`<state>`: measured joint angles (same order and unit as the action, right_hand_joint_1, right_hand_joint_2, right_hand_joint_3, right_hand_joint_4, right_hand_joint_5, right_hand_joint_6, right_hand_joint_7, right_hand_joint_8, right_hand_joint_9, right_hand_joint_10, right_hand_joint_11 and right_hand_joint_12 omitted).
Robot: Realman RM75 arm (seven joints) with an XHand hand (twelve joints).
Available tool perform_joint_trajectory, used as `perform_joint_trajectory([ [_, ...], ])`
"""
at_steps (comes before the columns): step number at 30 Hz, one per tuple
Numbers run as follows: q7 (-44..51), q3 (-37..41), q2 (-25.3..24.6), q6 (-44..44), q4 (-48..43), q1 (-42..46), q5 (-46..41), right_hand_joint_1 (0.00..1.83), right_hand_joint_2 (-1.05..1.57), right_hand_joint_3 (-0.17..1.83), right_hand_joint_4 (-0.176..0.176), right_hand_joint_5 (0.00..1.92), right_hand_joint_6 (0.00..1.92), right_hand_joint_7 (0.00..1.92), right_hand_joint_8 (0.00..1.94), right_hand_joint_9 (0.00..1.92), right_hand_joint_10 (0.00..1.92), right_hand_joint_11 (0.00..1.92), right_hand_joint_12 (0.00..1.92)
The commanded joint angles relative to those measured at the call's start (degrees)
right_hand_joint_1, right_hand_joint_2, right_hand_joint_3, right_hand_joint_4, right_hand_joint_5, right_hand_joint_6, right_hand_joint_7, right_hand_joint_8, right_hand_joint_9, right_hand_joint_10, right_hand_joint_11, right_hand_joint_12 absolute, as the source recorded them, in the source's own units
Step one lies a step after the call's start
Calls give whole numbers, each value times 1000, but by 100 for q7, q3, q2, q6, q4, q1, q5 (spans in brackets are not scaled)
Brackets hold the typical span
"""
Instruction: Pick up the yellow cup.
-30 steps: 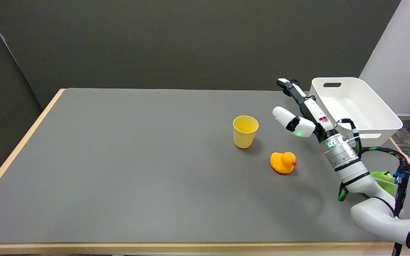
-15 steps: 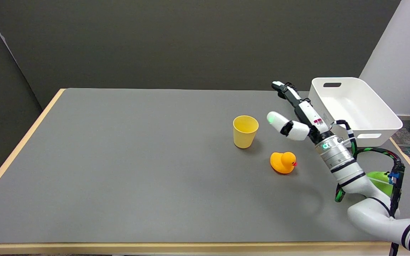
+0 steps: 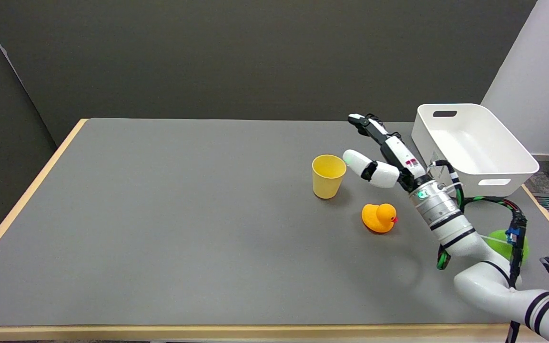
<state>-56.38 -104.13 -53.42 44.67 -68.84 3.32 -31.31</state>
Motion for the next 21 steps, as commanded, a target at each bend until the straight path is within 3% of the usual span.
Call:
perform_joint_trajectory([
  [1,108,-412,-237,-556,31,-585,94,342,537,910,-176,52,372,57,363,15,408,-1,656],
  [7,344,-510,-316,-785,112,-843,94,357,541,910,-176,52,361,55,347,16,389,-1,642],
  [10,367,-618,-319,-842,259,-973,94,388,624,776,-176,64,344,85,299,0,454,-1,649],
  [21,407,-675,-359,-991,943,-1113,83,420,576,896,-176,57,394,81,369,5,470,-1,697],
])
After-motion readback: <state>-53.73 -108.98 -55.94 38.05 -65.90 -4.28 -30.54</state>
